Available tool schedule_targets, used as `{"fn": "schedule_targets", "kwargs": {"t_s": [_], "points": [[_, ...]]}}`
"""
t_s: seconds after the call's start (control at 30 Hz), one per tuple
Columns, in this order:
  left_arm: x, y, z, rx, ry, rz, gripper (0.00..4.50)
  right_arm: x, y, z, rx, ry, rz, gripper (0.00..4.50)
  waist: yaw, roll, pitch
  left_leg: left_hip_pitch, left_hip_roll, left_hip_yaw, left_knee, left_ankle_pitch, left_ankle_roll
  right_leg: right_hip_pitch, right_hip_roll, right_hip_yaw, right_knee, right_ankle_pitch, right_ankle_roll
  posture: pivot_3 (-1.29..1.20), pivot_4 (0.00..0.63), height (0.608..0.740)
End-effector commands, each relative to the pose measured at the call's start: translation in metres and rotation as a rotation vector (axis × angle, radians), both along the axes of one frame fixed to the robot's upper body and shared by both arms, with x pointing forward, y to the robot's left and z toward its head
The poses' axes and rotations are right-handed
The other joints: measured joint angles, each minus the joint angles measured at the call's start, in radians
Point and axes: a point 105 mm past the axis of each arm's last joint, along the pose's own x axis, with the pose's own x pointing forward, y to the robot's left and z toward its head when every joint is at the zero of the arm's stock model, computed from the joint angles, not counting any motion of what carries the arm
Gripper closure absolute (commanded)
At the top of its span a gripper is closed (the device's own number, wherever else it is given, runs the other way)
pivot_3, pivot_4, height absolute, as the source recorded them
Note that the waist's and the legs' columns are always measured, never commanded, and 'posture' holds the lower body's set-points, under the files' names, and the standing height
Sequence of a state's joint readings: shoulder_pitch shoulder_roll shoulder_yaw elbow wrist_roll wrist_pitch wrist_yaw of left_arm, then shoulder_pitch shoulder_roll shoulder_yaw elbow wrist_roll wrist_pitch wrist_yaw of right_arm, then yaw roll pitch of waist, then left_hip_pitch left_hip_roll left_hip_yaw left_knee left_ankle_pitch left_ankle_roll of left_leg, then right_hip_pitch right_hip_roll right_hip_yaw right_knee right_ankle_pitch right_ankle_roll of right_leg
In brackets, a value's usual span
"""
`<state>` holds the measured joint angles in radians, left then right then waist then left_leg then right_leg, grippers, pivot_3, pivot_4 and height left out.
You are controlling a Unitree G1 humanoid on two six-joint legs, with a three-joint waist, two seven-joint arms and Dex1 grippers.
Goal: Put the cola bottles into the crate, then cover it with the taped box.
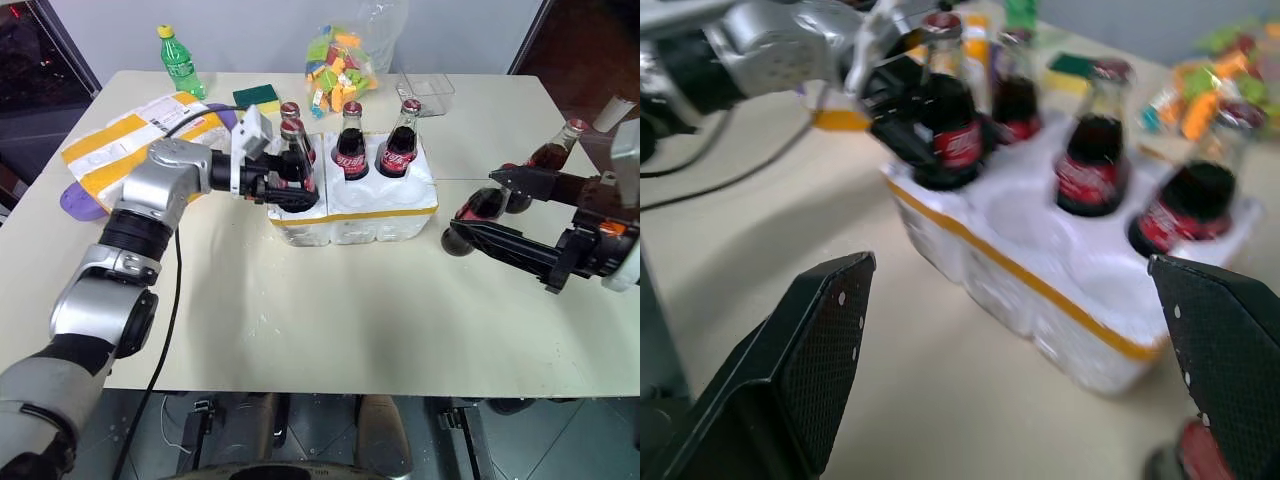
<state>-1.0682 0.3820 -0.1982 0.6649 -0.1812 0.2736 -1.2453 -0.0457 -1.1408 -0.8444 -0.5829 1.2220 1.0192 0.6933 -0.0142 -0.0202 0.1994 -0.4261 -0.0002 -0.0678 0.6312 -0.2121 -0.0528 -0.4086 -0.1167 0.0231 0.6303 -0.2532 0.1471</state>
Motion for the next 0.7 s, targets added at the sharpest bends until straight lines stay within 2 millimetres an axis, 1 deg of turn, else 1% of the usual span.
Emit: {"fn": "schedule_targets", "kwargs": {"t_s": [0.03,0.1,0.13,0.17,0.3,0.4,0.47,0.53,0.6,0.7], "points": [[0.008,0.003,-0.006,0.03,-0.04,0.065,1.65,0.006,-0.006,-0.001,-0.024,-0.033,-0.043,0.0,0.002,0.001,0.0,0.0,0.0,0.0,0.0,0.0,0.0,0.0,0.0,0.0,0.0,0.0,0.0,0.0,0.15,0.739],[0.009,0.005,-0.01,0.023,-0.024,0.081,0.58,0.008,-0.006,-0.003,-0.022,-0.028,-0.047,0.0,0.004,0.001,-0.001,0.001,0.0,0.0,0.0,0.0,0.0,0.001,0.0,0.0,0.0,0.0,0.0,0.0,0.15,0.739],[0.009,0.005,-0.01,0.021,-0.021,0.081,0.2,0.008,-0.007,-0.005,-0.024,-0.024,-0.05,0.0,0.004,0.001,-0.001,0.001,0.0,0.0,0.001,0.0,0.0,0.001,0.0,0.0,0.0,0.0,0.0,0.0,0.15,0.739],[0.008,0.006,-0.009,0.019,-0.022,0.08,0.05,0.009,-0.008,-0.006,-0.03,-0.021,-0.055,0.0,0.004,0.001,-0.001,0.001,0.0,0.0,0.001,0.0,0.0,0.002,0.0,0.0,0.0,0.0,0.0,0.0,0.15,0.739],[0.004,0.013,0.004,-0.017,-0.041,0.074,0.05,0.012,-0.015,-0.014,-0.044,-0.005,-0.11,0.0,0.004,0.001,-0.001,0.001,0.0,0.0,0.002,0.0,0.0,0.003,0.0,0.0,0.0,0.0,0.0,0.0,0.15,0.739],[-0.009,0.025,0.036,-0.102,-0.047,0.038,0.05,0.012,-0.03,-0.028,-0.059,0.03,-0.208,0.0,0.0,0.0,-0.001,0.002,0.0,-0.001,0.001,0.0,0.0,0.002,0.0,0.0,0.0,0.0,0.0,0.0,0.15,0.739],[-0.019,0.032,0.054,-0.146,-0.04,0.018,0.05,0.012,-0.036,-0.038,-0.07,0.047,-0.259,0.0,0.001,0.001,-0.001,0.001,0.0,-0.001,0.0,0.0,0.0,0.001,0.0,0.0,0.001,0.0,0.0,0.0,0.15,0.739],[-0.037,0.038,0.072,-0.178,-0.021,-0.034,0.05,0.012,-0.043,-0.049,-0.059,0.06,-0.316,0.0,0.001,0.001,-0.001,0.001,0.0,-0.001,0.0,0.0,0.0,0.001,0.0,0.0,0.001,0.0,0.0,0.0,0.15,0.739],[-0.061,0.045,0.084,-0.187,0.003,-0.115,0.05,0.014,-0.048,-0.058,-0.02,0.066,-0.375,0.0,0.0,0.001,-0.001,0.001,0.0,-0.001,0.0,0.0,0.0,0.001,0.0,0.0,0.001,0.0,0.0,0.0,0.15,0.739],[-0.097,0.053,0.089,-0.15,0.039,-0.228,0.05,0.019,-0.053,-0.072,0.041,0.081,-0.44,0.0,-0.002,0.002,-0.002,0.002,0.0,-0.001,0.0,0.0,0.0,0.002,0.0,0.0,0.001,0.0,0.0,0.0,0.15,0.739]]}}
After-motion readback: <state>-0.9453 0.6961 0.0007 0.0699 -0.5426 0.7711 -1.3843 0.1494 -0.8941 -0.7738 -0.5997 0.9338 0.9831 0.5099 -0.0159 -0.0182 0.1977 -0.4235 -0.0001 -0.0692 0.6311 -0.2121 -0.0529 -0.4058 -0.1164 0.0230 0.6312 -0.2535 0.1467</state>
